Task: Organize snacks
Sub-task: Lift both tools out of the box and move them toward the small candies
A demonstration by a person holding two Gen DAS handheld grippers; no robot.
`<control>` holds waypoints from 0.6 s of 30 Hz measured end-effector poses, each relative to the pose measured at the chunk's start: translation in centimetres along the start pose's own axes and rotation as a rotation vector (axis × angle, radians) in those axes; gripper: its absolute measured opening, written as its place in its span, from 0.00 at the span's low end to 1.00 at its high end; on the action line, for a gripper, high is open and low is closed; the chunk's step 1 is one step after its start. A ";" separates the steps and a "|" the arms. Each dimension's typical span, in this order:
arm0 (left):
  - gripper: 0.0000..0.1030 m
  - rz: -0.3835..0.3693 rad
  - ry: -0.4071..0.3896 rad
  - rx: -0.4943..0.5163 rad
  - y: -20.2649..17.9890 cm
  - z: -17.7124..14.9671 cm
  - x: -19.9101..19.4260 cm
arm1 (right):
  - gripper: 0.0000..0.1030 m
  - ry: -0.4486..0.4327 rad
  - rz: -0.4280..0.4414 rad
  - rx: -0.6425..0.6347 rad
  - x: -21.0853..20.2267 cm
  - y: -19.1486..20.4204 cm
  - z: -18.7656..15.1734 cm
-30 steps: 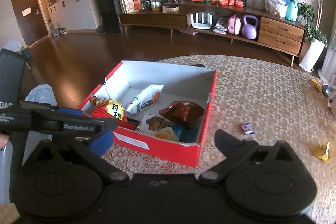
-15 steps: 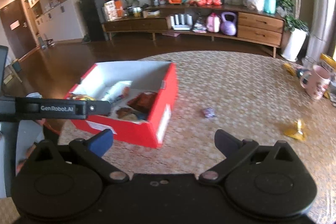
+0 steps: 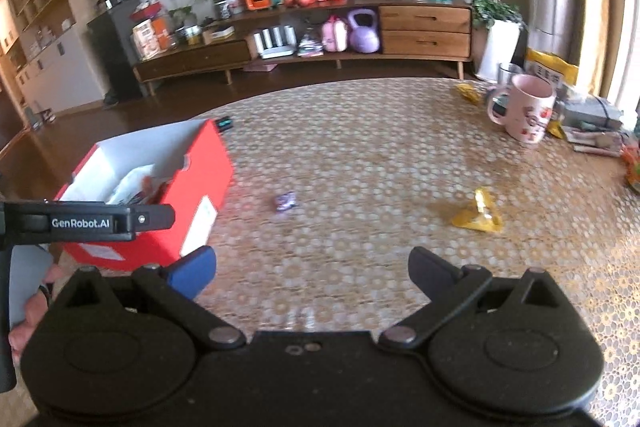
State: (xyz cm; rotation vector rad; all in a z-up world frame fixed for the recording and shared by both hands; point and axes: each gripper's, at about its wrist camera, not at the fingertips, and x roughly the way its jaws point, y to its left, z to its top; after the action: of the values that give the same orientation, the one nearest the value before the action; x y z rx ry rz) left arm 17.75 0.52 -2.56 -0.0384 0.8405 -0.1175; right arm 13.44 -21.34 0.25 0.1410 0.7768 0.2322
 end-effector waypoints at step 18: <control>1.00 0.011 0.067 0.046 -6.1 3.4 7.5 | 0.99 0.053 -0.147 0.097 4.6 -11.3 1.0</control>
State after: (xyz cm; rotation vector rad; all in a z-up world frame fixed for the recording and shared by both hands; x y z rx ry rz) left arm 24.68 -6.49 -5.39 0.0136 0.9044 -0.1284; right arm 19.10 -31.12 -4.56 0.1694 0.8473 0.0593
